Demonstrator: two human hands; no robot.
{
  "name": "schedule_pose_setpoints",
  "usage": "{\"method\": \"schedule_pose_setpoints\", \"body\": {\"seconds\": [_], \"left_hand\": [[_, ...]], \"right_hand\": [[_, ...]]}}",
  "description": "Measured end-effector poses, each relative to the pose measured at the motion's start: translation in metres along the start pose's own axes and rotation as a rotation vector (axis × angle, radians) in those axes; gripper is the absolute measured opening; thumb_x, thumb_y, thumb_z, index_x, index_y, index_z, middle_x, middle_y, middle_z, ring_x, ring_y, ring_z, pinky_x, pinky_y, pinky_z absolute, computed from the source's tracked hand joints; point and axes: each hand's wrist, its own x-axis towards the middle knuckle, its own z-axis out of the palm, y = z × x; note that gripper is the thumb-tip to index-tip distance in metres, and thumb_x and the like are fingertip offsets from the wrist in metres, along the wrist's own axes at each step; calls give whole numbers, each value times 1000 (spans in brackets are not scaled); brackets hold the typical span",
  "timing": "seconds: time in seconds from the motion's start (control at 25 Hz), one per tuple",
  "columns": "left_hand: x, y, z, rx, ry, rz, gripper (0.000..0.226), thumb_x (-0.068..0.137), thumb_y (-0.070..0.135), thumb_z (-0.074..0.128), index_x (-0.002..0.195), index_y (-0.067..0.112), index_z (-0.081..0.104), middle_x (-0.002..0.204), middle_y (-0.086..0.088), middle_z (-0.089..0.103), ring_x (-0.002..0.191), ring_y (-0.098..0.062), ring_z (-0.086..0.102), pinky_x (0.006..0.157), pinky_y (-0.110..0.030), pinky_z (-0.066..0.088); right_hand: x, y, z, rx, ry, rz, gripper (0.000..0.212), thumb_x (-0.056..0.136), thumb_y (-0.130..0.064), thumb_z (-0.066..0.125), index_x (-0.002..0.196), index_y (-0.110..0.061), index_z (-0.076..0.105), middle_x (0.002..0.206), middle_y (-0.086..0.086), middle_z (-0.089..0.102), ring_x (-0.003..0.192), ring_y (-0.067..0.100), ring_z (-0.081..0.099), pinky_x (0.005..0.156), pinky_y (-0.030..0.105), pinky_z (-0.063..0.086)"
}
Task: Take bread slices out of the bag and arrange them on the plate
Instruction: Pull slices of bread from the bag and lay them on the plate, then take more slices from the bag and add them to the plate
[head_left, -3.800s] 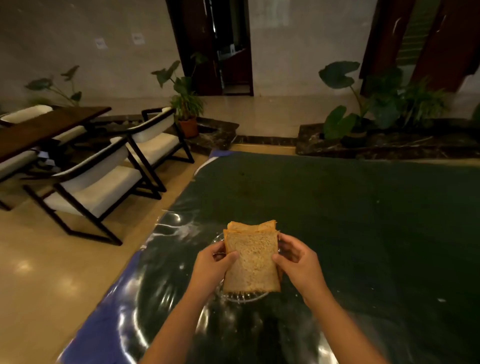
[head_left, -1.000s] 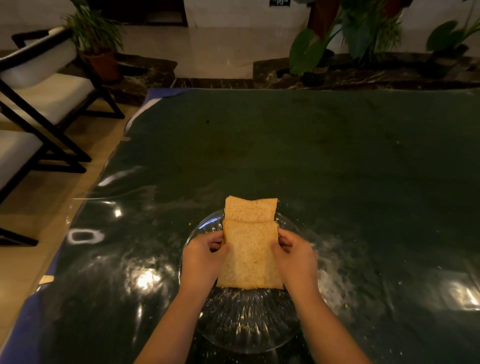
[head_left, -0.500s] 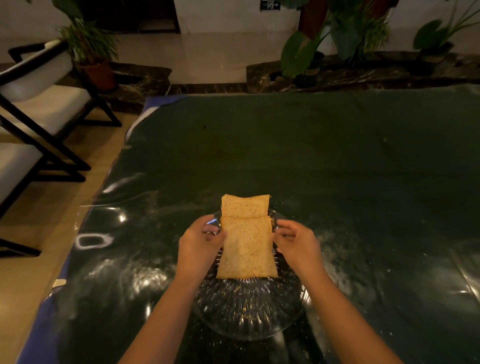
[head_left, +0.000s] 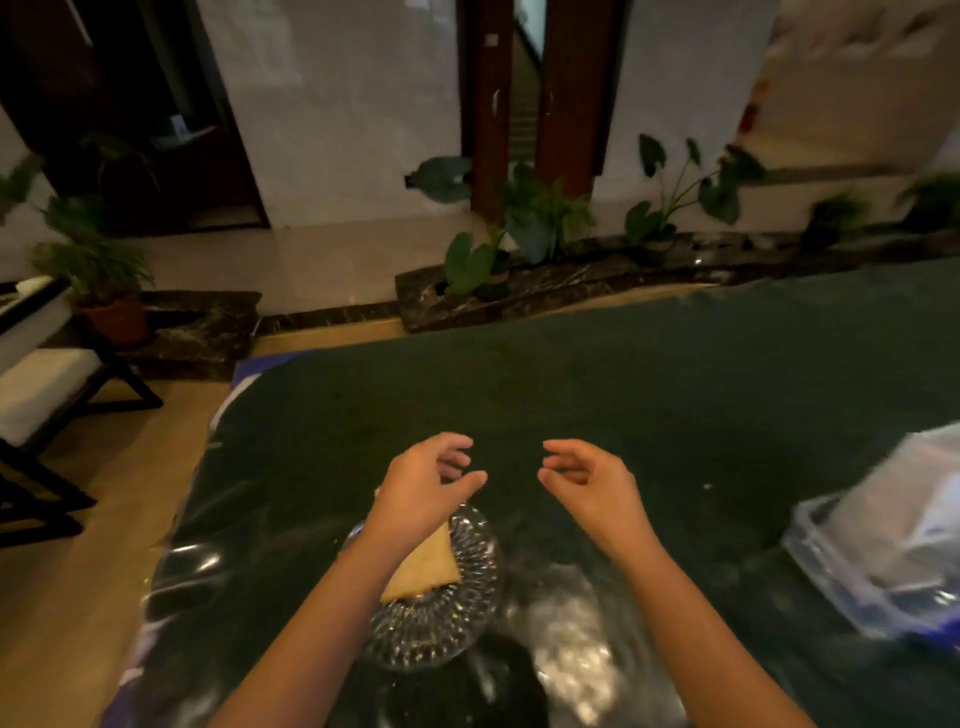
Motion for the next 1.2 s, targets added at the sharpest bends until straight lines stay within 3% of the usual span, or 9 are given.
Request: {"method": "schedule_pose_setpoints", "body": {"seconds": [0.12, 0.24, 0.44, 0.56, 0.68, 0.88, 1.12, 1.2], "left_hand": [[-12, 61, 30, 28, -48, 110, 39, 76, 25, 72, 112, 21, 60, 96, 7, 63, 87, -6, 62, 68, -8, 43], [-23, 115, 83, 46, -78, 173, 40, 76, 29, 71, 114, 24, 58, 97, 10, 62, 89, -4, 61, 69, -13, 43], [-51, 190, 198, -5, -90, 141, 41, 77, 30, 70, 116, 25, 57, 99, 11, 61, 84, 0, 58, 63, -9, 39], [-63, 232, 262, -36, -114, 127, 40, 77, 29, 71, 114, 23, 59, 100, 7, 64, 81, 0, 58, 62, -7, 38], [-58, 266, 302, -38, -116, 116, 41, 77, 28, 70, 116, 23, 58, 104, 5, 64, 86, -2, 59, 64, -9, 39], [-20, 299, 350, -6, -88, 90, 41, 80, 27, 68, 119, 22, 56, 110, 2, 64, 93, -6, 59, 75, -18, 46], [43, 318, 383, 2, -30, 46, 40, 79, 28, 68, 117, 22, 57, 106, 4, 63, 89, -6, 59, 73, -21, 47], [62, 320, 393, 34, -18, 10, 38, 79, 30, 68, 114, 22, 58, 104, 5, 63, 86, -5, 58, 74, -23, 46]], "right_hand": [[-19, -2, -71, -37, 75, -72, 32, 75, -16, 71, 106, -20, 65, 83, -9, 65, 69, -6, 59, 60, -1, 42], [-38, 15, -151, -70, 132, -111, 32, 76, -15, 70, 107, -19, 64, 86, -7, 66, 70, -5, 59, 62, 3, 44], [-64, 63, -274, -50, 156, -141, 31, 78, -6, 67, 108, -10, 63, 91, 3, 65, 74, 11, 59, 60, 1, 44], [-67, 91, -334, -92, 123, -131, 31, 79, -11, 67, 109, -14, 63, 92, -1, 65, 78, 9, 60, 65, 7, 45], [-57, 116, -375, -99, 87, -105, 31, 80, -17, 66, 110, -19, 62, 96, -4, 64, 80, 3, 60, 69, 15, 46], [-15, 152, -421, -98, 75, -107, 30, 79, -19, 68, 107, -23, 62, 93, -11, 63, 78, -5, 59, 58, 6, 42], [48, 174, -464, -126, -3, -163, 33, 80, -17, 67, 112, -25, 61, 98, -10, 63, 84, -1, 60, 65, 7, 45], [68, 182, -479, -148, -40, -201, 32, 80, -15, 66, 111, -24, 63, 100, -6, 66, 87, 3, 63, 72, 13, 49]]}}
